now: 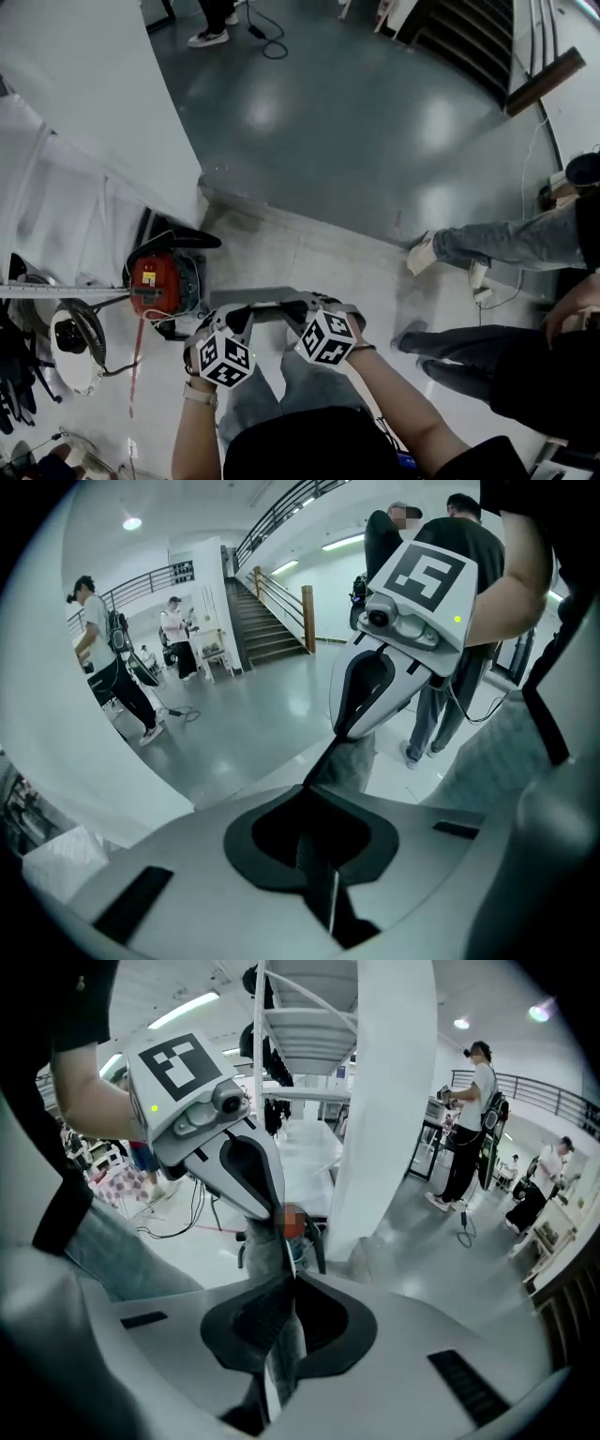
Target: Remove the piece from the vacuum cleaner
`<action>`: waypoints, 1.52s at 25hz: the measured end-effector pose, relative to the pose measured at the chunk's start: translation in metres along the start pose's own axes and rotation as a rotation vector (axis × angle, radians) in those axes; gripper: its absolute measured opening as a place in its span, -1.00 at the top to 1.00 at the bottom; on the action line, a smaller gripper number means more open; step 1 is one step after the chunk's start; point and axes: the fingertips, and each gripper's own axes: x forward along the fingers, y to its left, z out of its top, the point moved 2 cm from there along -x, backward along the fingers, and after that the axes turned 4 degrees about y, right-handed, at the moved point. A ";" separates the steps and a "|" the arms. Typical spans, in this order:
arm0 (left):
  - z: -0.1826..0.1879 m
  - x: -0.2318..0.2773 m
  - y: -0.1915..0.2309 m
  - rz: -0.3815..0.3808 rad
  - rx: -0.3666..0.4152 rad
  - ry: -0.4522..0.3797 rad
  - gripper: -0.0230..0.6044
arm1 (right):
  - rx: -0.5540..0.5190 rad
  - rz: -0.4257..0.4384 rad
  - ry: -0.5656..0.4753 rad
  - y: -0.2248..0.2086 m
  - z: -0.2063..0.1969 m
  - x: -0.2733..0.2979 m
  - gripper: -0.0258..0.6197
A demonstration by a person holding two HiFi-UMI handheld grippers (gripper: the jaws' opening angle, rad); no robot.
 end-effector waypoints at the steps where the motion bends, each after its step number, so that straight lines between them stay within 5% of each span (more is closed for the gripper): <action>1: 0.014 -0.006 0.004 0.013 0.011 -0.009 0.83 | -0.003 -0.015 -0.009 -0.007 0.004 -0.013 0.81; 18: 0.183 -0.110 0.012 0.196 0.192 -0.175 0.83 | -0.056 -0.260 -0.131 -0.057 0.048 -0.201 0.81; 27: 0.226 -0.147 0.008 0.293 0.273 -0.246 0.83 | -0.105 -0.389 -0.170 -0.061 0.062 -0.255 0.81; 38: 0.234 -0.167 0.009 0.349 0.290 -0.259 0.83 | -0.143 -0.431 -0.196 -0.057 0.074 -0.270 0.81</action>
